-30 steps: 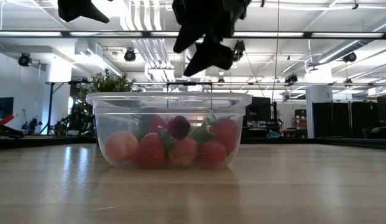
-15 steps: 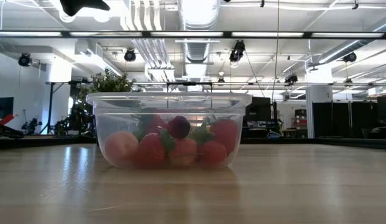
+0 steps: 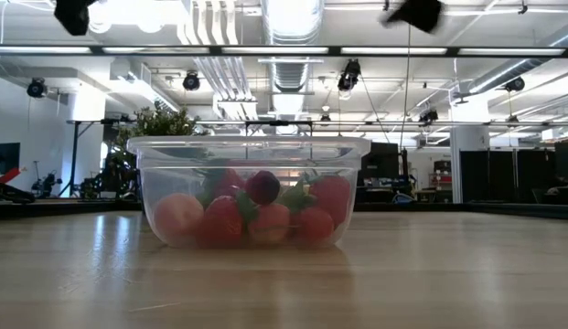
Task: Pick and placing Produce into tupperware
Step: Return to Home Position
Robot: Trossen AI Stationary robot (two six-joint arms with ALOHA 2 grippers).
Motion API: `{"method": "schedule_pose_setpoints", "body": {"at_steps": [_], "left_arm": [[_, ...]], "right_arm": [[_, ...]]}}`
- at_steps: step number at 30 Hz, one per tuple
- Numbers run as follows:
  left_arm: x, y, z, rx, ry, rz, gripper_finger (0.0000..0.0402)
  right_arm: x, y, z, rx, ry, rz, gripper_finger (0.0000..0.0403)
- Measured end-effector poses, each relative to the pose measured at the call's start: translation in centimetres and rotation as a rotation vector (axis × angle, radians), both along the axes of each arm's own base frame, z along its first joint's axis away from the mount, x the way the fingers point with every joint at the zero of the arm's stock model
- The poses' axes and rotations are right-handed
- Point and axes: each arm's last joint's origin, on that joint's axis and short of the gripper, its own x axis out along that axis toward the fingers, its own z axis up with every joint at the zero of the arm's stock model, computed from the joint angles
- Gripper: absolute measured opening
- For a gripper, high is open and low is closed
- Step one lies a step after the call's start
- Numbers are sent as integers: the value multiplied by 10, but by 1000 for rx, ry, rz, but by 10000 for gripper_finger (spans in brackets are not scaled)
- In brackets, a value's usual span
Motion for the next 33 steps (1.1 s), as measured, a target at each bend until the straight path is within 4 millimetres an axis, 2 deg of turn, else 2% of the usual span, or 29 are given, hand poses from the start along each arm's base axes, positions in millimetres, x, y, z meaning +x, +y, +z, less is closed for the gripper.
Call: {"method": "schedule_pose_setpoints", "body": {"at_steps": [3,5,7,10,13,15,19,22,26,30,33], "left_arm": [[-12,3,-14,39,-9,3,267],[-21,5,-12,49,-76,20,267],[-27,7,-13,56,-108,52,267],[-23,8,-22,69,-39,102,267],[-19,7,-24,40,-42,118,267],[-12,6,-34,31,3,110,267],[-6,4,-43,34,-53,116,267],[1,3,-56,43,-23,133,267],[8,2,-71,25,1,134,267],[12,1,-79,22,-7,139,267],[13,1,-81,26,11,156,267]], "right_arm": [[-39,-5,-17,118,43,-251,272],[-55,-1,-20,104,-49,-205,271],[-67,4,-18,70,-235,-82,270],[-86,4,-25,-10,-471,15,271],[-102,3,-44,-58,-643,37,271],[-109,4,-60,-58,-729,68,269],[-115,4,-92,-59,-866,109,266],[-120,5,-111,-74,-964,164,266],[-127,5,-137,-85,-1025,153,271],[-134,4,-154,-53,-1088,136,271],[-138,4,-160,-64,-1088,138,270]]}}
